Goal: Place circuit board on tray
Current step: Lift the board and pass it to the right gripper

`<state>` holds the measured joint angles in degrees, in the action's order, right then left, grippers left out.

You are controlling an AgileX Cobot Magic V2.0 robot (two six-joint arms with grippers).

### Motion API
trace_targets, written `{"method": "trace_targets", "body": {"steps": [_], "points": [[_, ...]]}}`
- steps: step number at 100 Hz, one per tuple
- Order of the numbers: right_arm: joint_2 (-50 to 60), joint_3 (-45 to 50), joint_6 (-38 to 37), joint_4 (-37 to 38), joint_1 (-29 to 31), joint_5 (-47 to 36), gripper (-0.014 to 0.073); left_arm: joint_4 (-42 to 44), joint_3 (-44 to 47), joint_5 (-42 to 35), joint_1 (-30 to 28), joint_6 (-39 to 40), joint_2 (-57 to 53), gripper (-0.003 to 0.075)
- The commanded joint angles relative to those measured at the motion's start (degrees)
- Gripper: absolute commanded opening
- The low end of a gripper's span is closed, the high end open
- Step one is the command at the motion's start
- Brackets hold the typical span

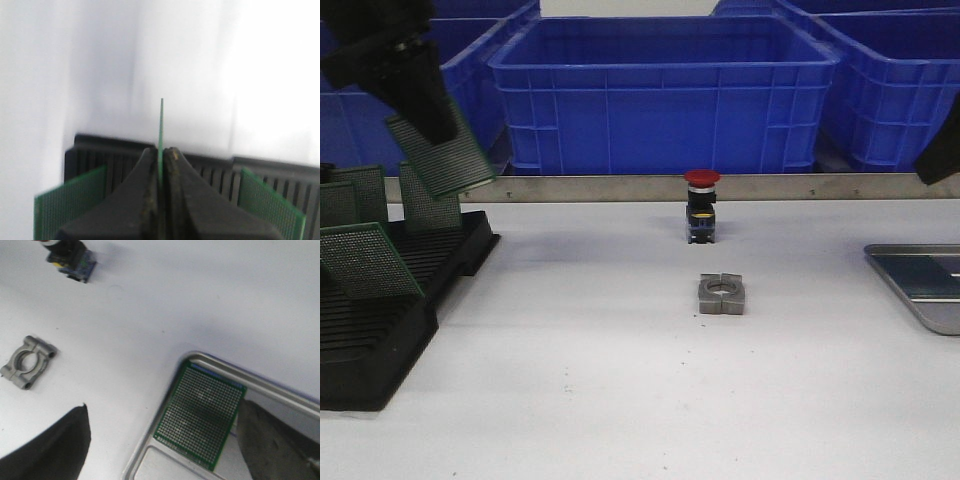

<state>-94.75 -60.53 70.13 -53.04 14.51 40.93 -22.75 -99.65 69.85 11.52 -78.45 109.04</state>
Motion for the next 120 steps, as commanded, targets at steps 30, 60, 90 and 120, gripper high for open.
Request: {"method": "trace_targets", "body": {"steps": [30, 60, 90, 120], "points": [[8.11, -1.73, 14.77, -1.73, -15.62, 6.78, 0.0614, -20.66, -2.44, 2.87, 9.52, 0.23, -2.92, -0.0017], [8.03, -1.73, 18.4, -4.33, -30.21, 1.76, 0.0614, -20.79, -2.44, 2.35, 14.65, 0.23, -2.8, -0.0017], [6.09, -1.73, 18.4, -7.31, -33.57, -2.77, 0.0293, -20.79, -2.44, 2.35, 15.3, 0.23, -2.8, -0.0017], [5.86, -1.73, 18.4, -12.18, -33.57, -3.22, -0.0069, -20.79, -2.44, 1.87, 15.3, 0.23, -2.8, -0.0016]]}}
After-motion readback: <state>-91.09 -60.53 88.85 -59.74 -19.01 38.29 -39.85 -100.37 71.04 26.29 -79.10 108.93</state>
